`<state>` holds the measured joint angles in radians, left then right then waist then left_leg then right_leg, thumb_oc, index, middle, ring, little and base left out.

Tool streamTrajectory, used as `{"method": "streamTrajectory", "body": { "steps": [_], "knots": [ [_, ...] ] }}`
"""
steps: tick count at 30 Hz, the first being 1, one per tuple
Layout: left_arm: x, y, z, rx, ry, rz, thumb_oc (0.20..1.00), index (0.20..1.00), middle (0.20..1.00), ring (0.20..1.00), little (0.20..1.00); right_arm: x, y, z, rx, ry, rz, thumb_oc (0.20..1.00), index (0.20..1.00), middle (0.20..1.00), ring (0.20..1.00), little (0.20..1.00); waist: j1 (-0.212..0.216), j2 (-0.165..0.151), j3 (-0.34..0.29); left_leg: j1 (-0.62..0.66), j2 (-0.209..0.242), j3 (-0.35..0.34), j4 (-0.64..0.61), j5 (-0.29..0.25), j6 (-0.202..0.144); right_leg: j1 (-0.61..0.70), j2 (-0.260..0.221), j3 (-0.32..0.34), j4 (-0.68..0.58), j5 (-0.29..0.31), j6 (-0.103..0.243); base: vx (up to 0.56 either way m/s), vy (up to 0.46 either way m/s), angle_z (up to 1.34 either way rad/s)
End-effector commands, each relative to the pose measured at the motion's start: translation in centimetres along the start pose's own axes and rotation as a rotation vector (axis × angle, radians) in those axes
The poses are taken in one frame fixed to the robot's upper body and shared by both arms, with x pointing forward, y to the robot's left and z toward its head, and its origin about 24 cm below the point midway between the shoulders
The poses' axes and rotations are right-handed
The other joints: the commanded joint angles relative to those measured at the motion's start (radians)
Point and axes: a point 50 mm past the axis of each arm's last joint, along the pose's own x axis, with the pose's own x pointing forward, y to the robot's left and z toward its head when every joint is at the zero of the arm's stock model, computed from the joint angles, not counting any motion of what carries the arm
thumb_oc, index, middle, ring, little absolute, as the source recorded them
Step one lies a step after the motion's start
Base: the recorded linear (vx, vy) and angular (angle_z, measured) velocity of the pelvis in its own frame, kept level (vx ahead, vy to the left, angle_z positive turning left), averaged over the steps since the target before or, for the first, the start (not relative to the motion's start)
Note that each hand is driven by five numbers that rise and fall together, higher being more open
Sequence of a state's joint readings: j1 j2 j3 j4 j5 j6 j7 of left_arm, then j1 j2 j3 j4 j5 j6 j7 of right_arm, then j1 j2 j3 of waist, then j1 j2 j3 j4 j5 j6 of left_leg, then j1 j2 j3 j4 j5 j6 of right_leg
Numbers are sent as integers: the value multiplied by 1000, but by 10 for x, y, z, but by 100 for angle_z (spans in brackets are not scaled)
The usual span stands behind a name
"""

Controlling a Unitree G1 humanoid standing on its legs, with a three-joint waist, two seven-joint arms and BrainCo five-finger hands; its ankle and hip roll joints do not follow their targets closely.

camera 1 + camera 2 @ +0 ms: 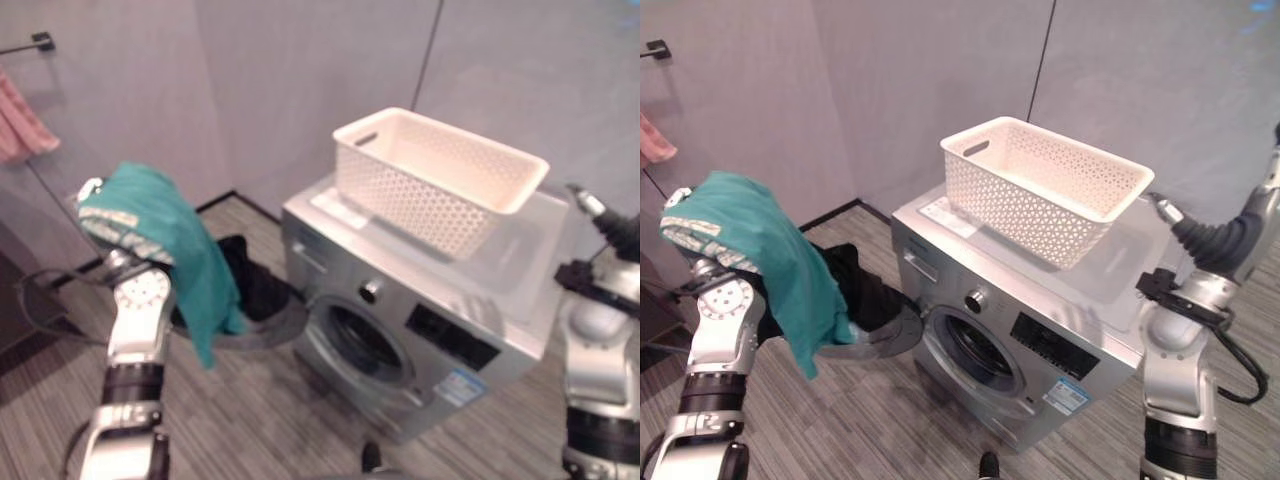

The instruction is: Grab the laundry basket,head to the washer,open it,put in the laundry and shut it.

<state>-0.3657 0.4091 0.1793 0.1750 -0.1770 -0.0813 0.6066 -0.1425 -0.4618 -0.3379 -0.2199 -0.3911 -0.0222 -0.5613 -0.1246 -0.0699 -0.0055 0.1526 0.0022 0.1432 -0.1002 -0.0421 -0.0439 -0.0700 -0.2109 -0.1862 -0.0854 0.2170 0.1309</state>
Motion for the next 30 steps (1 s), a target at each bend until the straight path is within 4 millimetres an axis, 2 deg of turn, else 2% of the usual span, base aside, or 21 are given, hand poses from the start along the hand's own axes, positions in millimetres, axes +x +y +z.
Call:
{"method": "streamTrajectory", "body": {
  "steps": [1, 2, 3, 8, 11, 14, 17, 19, 20, 21, 23, 26, 30],
  "knots": [
    [18, -12, 47, -82, -220, -40, 200, 200, 200, 200, 200, 9, -6, -3, -42, -16, -12, 1000, 1000, 1000, 1000, 1000, 19, 35, -41, -63, -39, -29, 13, -66, 58, 82, -95, -62, 82, -123, 86, 0, 0, 0],
    [18, -12, 47, -82, -220, -40, 200, 200, 200, 200, 200, 9, -6, -3, -42, -16, -13, 1000, 1000, 1000, 1000, 1000, 19, 36, -41, -63, -39, -29, 13, -66, 58, 83, -95, -62, 81, -123, 86, 0, 0, 0],
    [18, -15, 50, -80, -235, -50, 200, 200, 200, 200, 200, 6, -6, -15, -74, 34, -7, 1000, 1000, 1000, 1000, 1000, 20, 39, -37, -65, -40, -31, 13, -65, 59, 83, -98, -64, 82, -120, 86, -10, 2, 3],
    [14, -15, 53, -108, -250, -50, 200, 200, 200, 200, 200, -4, -8, -33, -136, 109, -7, 1000, 1000, 1000, 1000, 1000, 20, 43, -25, -67, -44, -37, 13, -63, 64, 77, -100, -56, 84, -118, 87, -12, 4, 6],
    [4, -10, 54, -149, -260, -42, 200, 200, 200, 200, 200, -15, -7, -48, -203, 181, -6, 1000, 1000, 1000, 1000, 1000, 21, 48, 6, -78, -49, -34, 13, -53, 74, 43, -107, -34, 95, -79, 99, -83, 15, -1],
    [1, -9, 53, -155, -259, -42, 200, 200, 200, 200, 200, -18, -5, -54, -227, 198, 5, 1000, 1000, 1000, 1000, 1000, 28, 51, 15, -84, -48, -25, 13, -49, 79, 22, -104, -19, 120, -91, 96, -115, 25, -20],
    [-8, -10, 51, -212, -239, -71, 200, 200, 200, 200, 200, -34, 0, -71, -268, 286, 66, 1000, 1000, 1000, 1000, 1000, 49, 71, 46, -99, -24, -4, 13, -36, 96, 15, -71, -22, 274, -219, 54, -169, 28, -45],
    [-10, -9, 50, -227, -225, -80, 200, 200, 200, 200, 200, -42, 3, -78, -271, 324, 101, 1000, 1000, 1000, 1000, 1000, 64, 77, 49, -106, -19, 14, 13, -25, 104, 25, -57, -52, 361, -278, 34, -109, 29, -29],
    [-11, -9, 50, -228, -224, -80, 200, 200, 200, 200, 200, -42, 3, -78, -271, 324, 101, 1000, 1000, 1000, 1000, 1000, 65, 77, 49, -109, -18, 16, 13, -19, 104, 20, -57, -52, 364, -275, 31, -102, 20, -5],
    [-12, -10, 50, -237, -220, -91, 200, 200, 200, 200, 200, -50, 7, -85, -278, 361, 136, 1000, 1000, 1000, 1000, 1000, 81, 78, 42, -120, -17, 34, 13, -11, 112, 45, -47, -90, 437, -319, 21, -110, 18, -25],
    [-12, -10, 50, -246, -213, -91, 200, 200, 200, 200, 200, -53, 11, -89, -275, 380, 167, 1000, 1000, 1000, 1000, 1000, 96, 75, 32, -136, -20, 58, 14, 3, 121, 70, -34, -123, 516, -354, 13, -95, 19, -33],
    [-16, -7, 47, -252, -200, -93, 200, 200, 200, 200, 200, -54, 21, -88, -261, 379, 210, 1000, 1000, 1000, 1000, 1000, 126, 52, 8, -161, -40, 101, 16, 16, 131, 132, -16, -144, 559, -361, 19, -69, -6, -48],
    [-23, -5, 45, -267, -195, -102, 200, 200, 200, 200, 200, -54, 31, -85, -241, 368, 251, 1000, 1000, 1000, 1000, 1000, 175, 13, -31, -213, -73, 157, 19, 34, 136, 249, 31, -136, 459, -316, 30, -94, -47, -67]
  ]
}}
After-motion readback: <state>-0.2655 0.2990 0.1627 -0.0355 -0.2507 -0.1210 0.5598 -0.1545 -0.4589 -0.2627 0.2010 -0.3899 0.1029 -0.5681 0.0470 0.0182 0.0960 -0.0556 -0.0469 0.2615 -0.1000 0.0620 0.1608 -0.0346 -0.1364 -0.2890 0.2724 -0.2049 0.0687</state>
